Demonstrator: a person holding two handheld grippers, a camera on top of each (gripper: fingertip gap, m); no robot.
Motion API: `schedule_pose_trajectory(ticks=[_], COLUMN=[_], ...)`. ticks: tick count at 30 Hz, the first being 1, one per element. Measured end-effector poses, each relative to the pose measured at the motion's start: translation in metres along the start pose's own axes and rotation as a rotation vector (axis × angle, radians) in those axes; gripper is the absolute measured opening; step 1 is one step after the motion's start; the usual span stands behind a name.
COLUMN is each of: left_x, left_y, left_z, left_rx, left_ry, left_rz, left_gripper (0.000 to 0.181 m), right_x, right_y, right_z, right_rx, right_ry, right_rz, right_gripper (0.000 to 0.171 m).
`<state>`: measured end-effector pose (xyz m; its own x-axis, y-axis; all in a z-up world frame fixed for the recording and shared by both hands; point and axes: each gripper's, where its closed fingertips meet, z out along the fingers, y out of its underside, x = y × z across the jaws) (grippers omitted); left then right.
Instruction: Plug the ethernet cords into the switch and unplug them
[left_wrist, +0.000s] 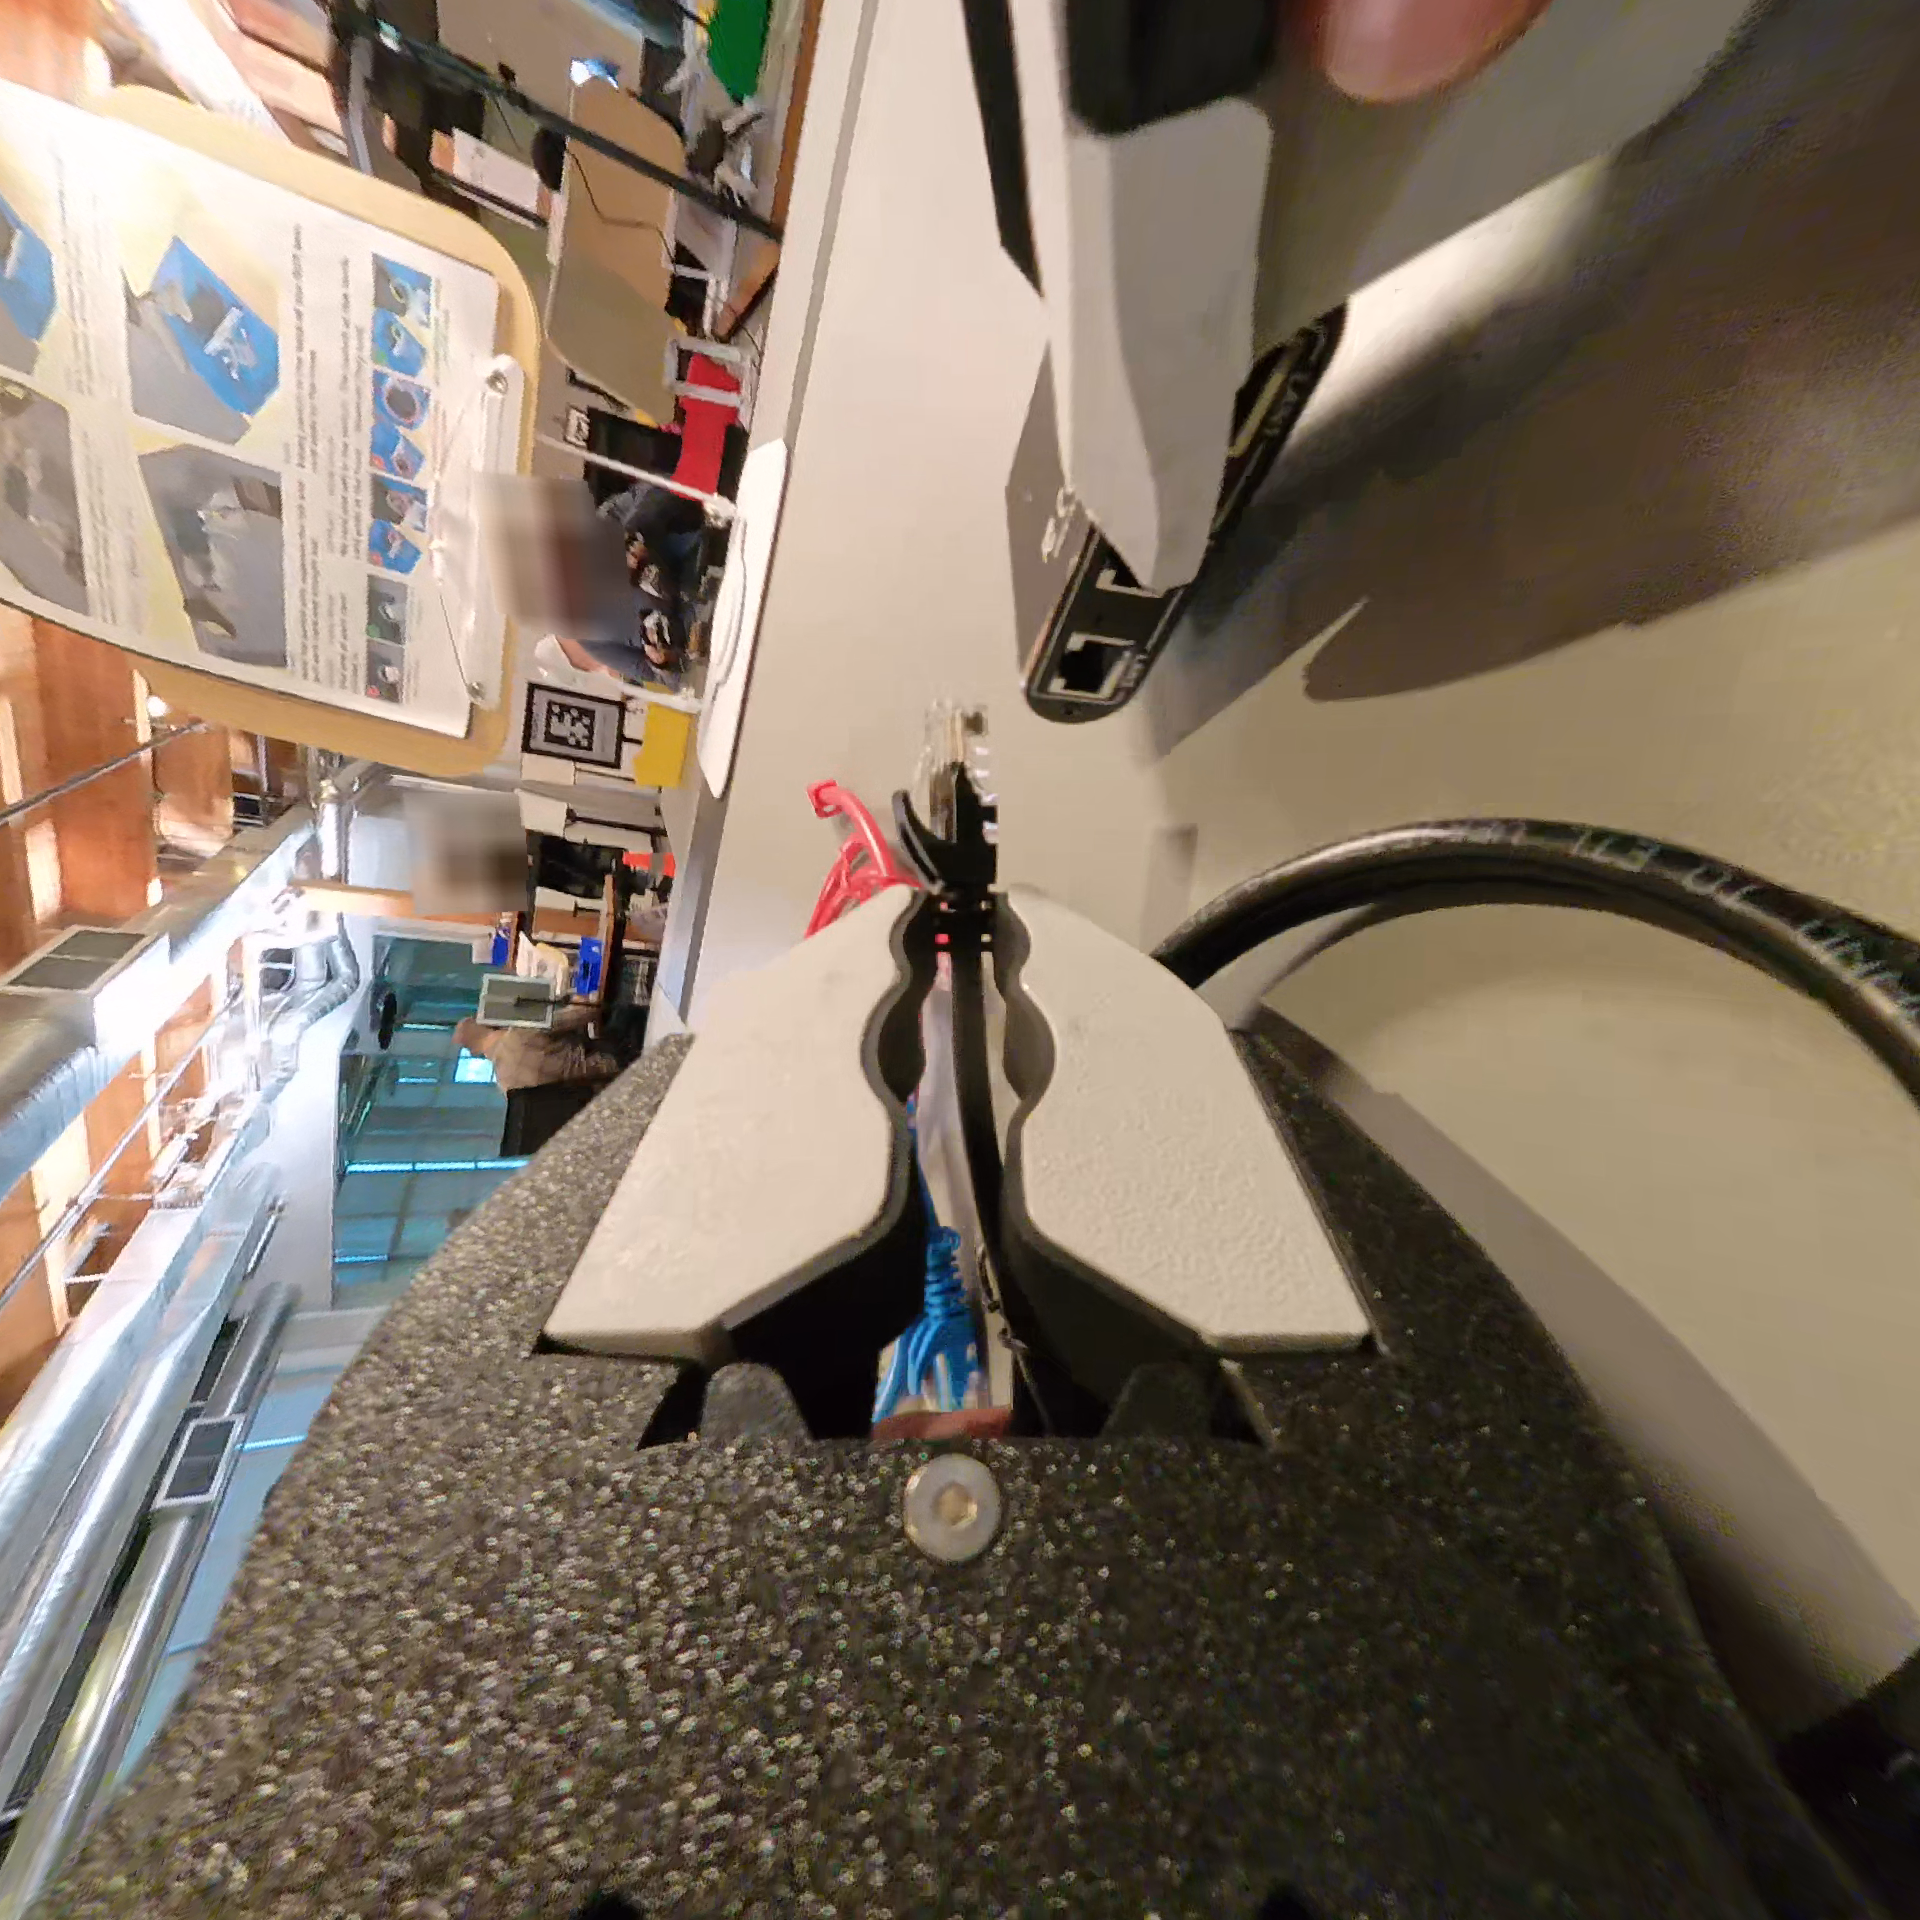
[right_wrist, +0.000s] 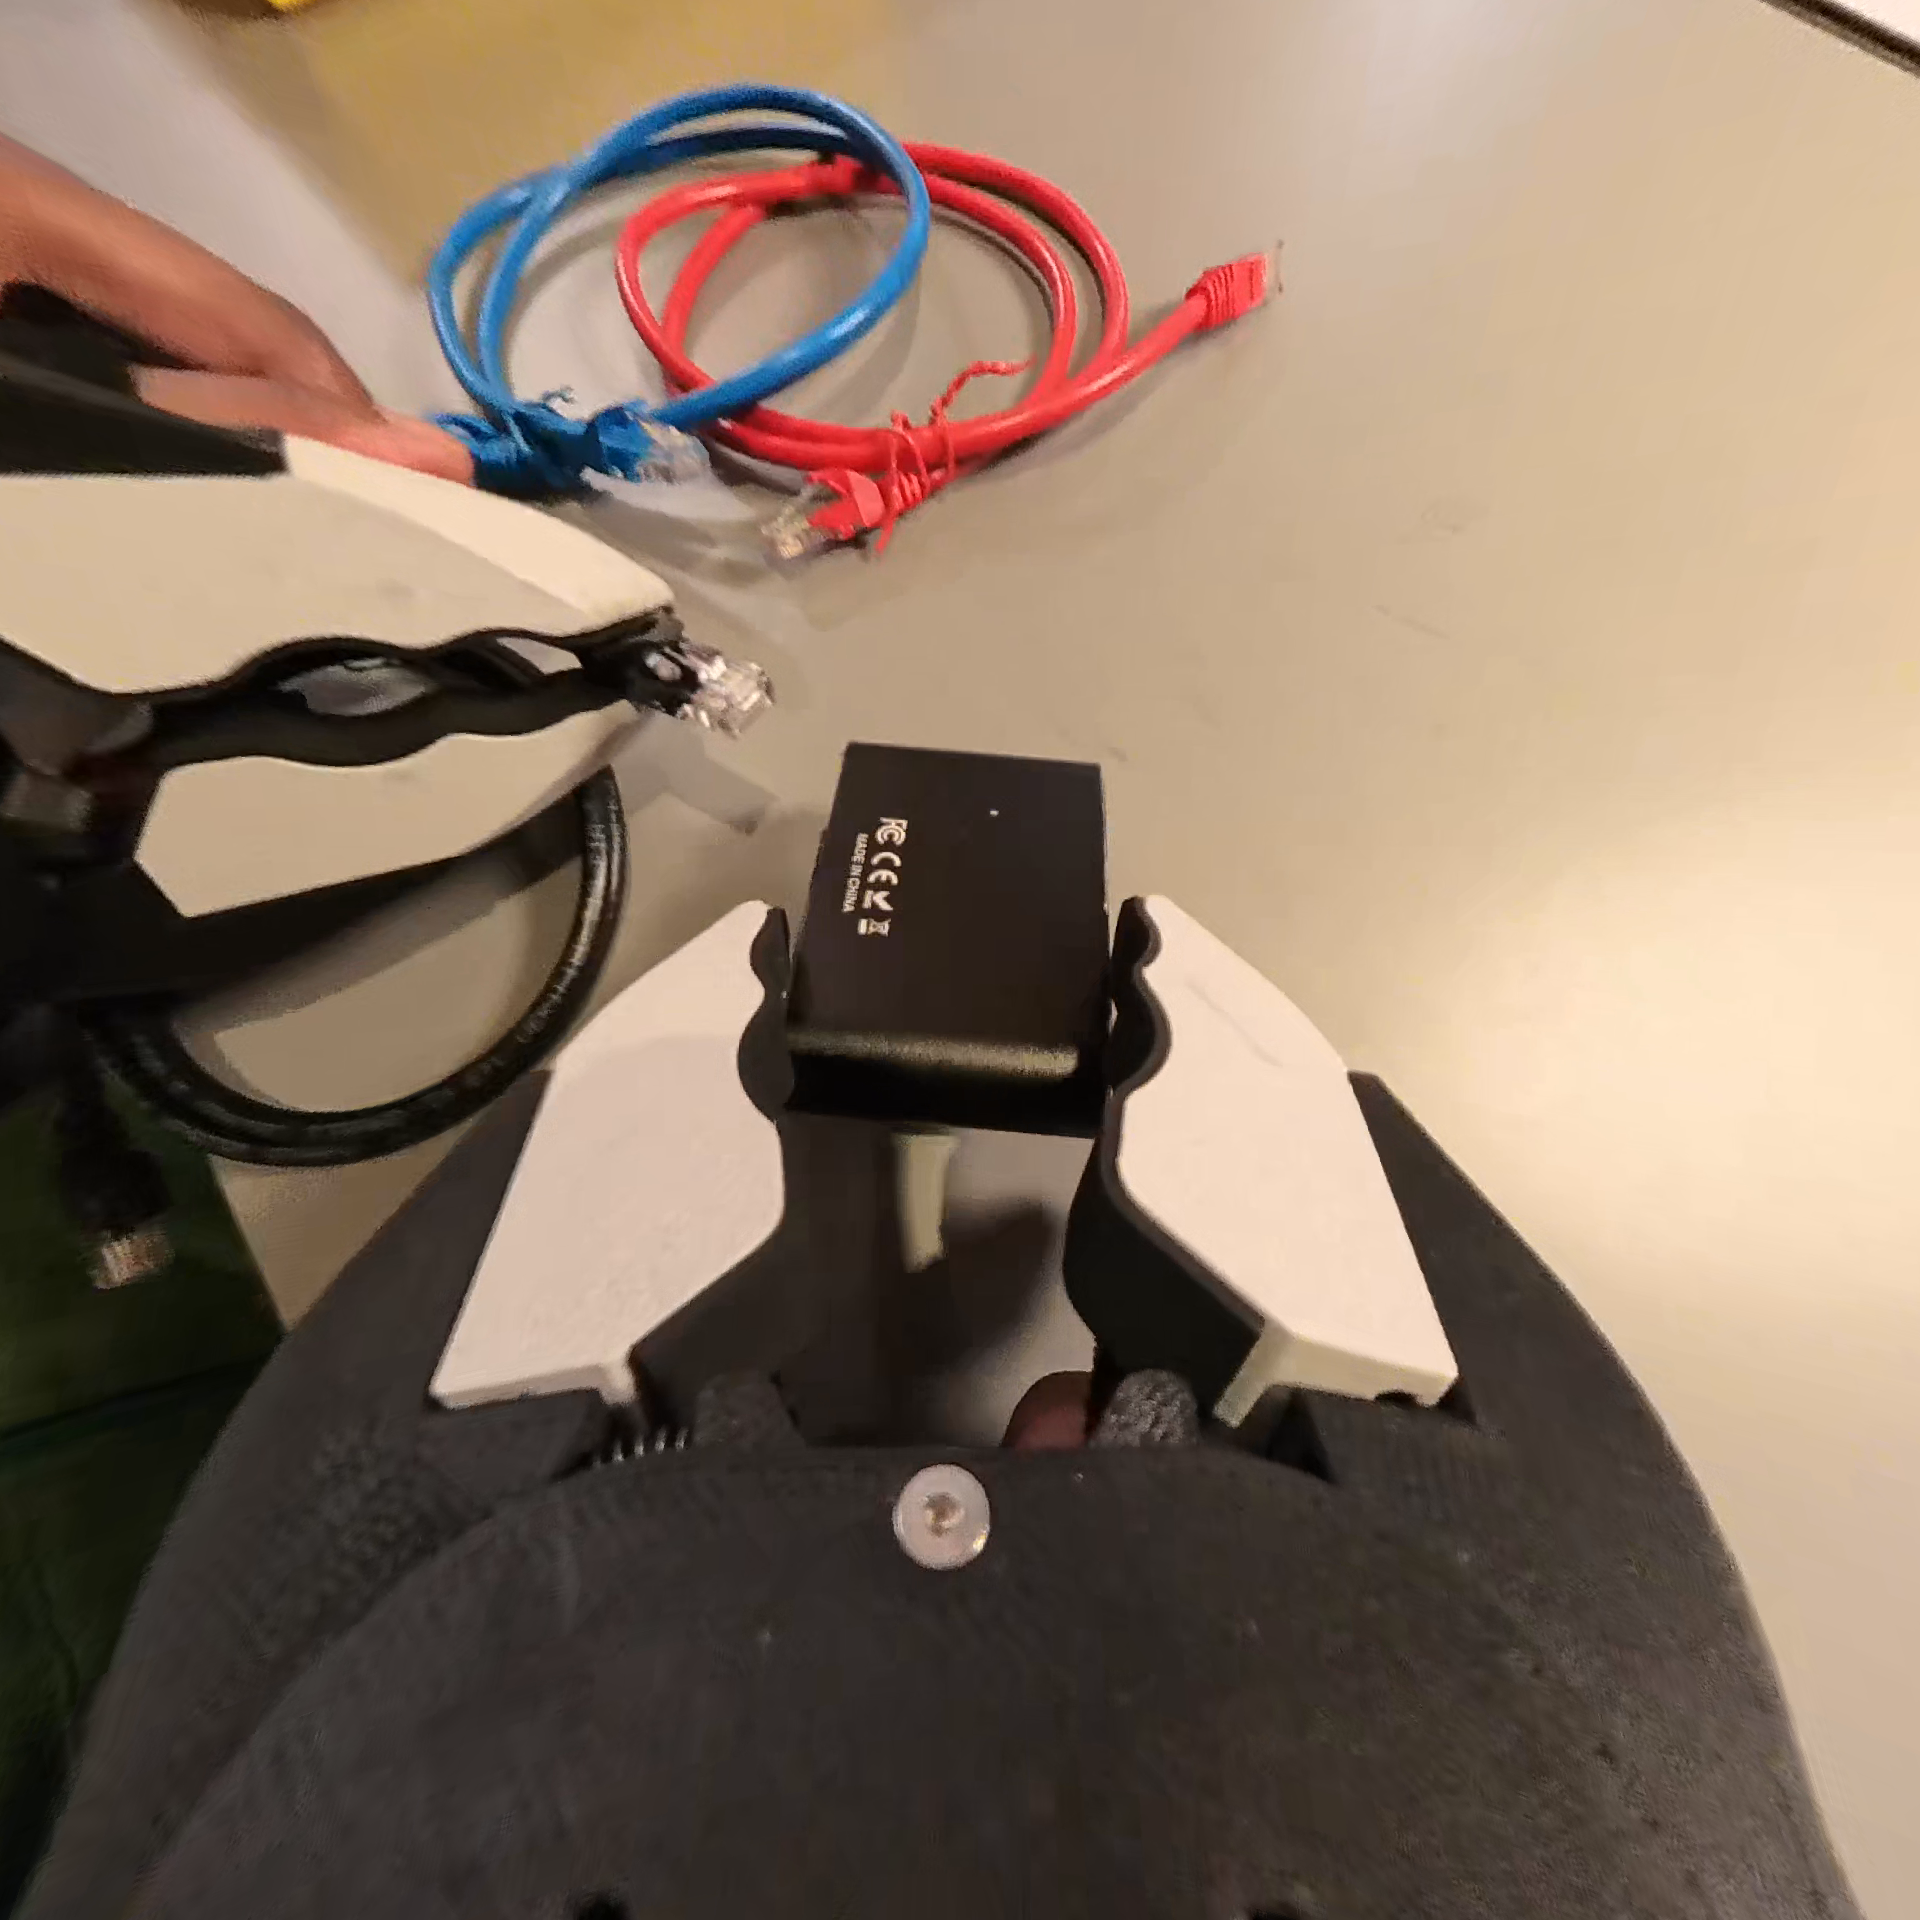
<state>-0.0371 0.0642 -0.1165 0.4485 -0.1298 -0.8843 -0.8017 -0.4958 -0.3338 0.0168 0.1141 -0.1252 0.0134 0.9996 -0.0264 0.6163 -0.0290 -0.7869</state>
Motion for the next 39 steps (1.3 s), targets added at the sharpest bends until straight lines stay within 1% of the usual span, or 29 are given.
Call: schedule_pose_trajectory(ticks=[4, 10, 14, 20, 27, 32, 39], left_x=[0.003, 0.004, 0.005, 0.000, 0.003, 0.007, 0.010], left_y=[0.005, 0.003, 0.003, 0.008, 0.011, 0.012, 0.007], left_z=[-0.006, -0.010, -0.009, -0.011, -0.012, -0.009, -0.004], left_rx=[-0.065, -0.094, -0.116, -0.183, -0.227, -0.212, -0.117], left_ry=[0.044, 0.044, 0.033, -0.026, -0.021, 0.002, 0.047], left_rz=[0.002, -0.008, -0.023, -0.003, 0.005, 0.011, -0.024], left_gripper=[0.011, 0.011, 0.011, 0.010, 0.010, 0.010, 0.010], right_x=[-0.007, -0.016, -0.019, -0.022, -0.024, -0.026, -0.023], right_y=[-0.008, -0.018, -0.020, -0.020, -0.020, -0.022, -0.016], right_z=[-0.003, -0.008, -0.007, -0.004, 0.000, 0.004, 0.006], right_rx=[0.049, 0.097, 0.109, 0.104, 0.091, 0.094, 0.091], right_ry=[-0.050, -0.078, -0.072, -0.060, 0.017, 0.074, -0.021], right_rz=[0.042, 0.064, 0.073, 0.073, 0.003, -0.058, 0.024], right_gripper=[0.060, 0.059, 0.059, 0.059, 0.060, 0.060, 0.061])
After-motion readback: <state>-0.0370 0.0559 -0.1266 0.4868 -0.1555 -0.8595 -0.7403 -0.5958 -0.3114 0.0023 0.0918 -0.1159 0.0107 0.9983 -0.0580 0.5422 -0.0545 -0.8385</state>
